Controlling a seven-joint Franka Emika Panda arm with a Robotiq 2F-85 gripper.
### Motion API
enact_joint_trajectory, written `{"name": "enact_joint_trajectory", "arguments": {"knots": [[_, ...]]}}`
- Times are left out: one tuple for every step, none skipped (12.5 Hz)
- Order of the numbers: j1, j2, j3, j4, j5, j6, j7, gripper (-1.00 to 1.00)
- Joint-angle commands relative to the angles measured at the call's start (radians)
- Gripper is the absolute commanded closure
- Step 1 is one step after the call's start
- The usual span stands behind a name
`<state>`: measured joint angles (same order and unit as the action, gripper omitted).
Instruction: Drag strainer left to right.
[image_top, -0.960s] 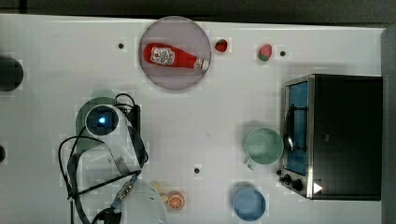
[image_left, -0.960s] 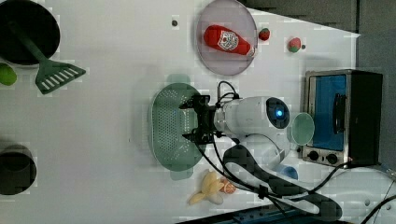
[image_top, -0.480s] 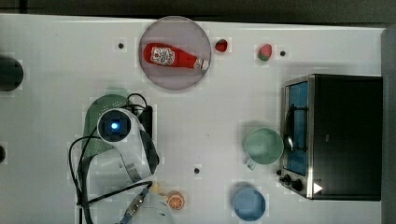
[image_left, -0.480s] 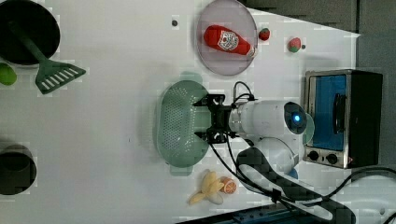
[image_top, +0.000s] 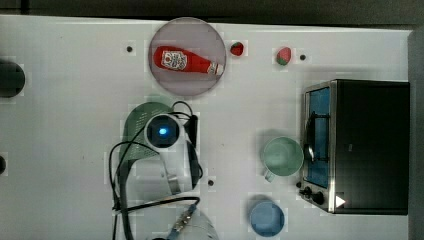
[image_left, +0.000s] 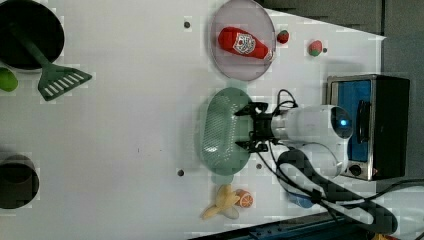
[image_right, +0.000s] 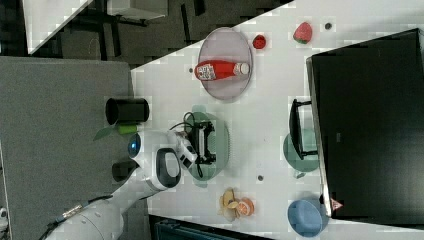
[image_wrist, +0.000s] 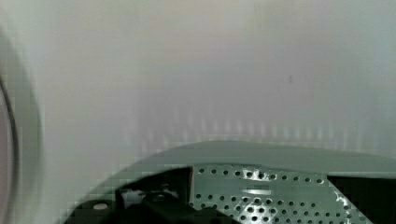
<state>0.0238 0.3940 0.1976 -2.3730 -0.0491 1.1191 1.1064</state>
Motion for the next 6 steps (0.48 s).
{"name": "enact_joint_trajectory", "arguments": {"knots": [[-0.011, -0.021, -0.072, -0.014, 0.005, 0.004, -0.139, -1.00], [-0.011, -0.021, -0.091, -0.014, 0.005, 0.004, -0.159, -1.00], [-0.011, -0.021, -0.111, -0.015, 0.005, 0.004, -0.181, -1.00], [-0.011, -0.022, -0.130, -0.015, 0.004, 0.006, -0.218, -1.00], [-0.011, -0.022, -0.151, -0.016, 0.004, 0.006, -0.254, -1.00], [-0.012, -0.022, -0.174, -0.017, 0.004, 0.006, -0.280, -1.00]]}}
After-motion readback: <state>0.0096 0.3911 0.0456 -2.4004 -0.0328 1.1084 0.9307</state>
